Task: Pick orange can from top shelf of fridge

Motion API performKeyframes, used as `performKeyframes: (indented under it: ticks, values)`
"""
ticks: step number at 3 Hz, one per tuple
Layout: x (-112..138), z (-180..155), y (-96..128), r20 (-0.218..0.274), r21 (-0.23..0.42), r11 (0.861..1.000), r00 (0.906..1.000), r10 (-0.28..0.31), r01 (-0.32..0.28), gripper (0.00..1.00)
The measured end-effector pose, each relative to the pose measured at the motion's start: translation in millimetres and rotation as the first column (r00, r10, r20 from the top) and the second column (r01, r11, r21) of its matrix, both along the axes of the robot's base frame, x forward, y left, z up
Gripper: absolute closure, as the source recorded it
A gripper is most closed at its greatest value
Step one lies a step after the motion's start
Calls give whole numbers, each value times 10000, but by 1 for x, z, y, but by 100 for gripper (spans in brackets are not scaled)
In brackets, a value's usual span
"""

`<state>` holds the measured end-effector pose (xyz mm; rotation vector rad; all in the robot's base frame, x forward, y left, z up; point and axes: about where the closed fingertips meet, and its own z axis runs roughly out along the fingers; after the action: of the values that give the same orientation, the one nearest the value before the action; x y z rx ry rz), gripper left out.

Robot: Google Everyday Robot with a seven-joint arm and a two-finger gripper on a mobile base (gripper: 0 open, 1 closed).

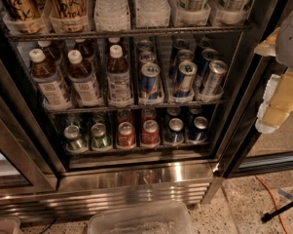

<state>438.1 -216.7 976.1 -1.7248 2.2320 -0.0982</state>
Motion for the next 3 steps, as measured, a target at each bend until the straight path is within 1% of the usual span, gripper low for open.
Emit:
performKeyframes:
  ticks: [1, 2, 3]
  values:
    - [1, 2, 1, 144, 98, 9999, 9999, -34, 32, 0]
    - [2, -2, 18, 401, 803, 9965, 9990, 199, -230, 0]
    - [4, -5, 48, 921, 2102, 9743, 9938, 629, -811, 0]
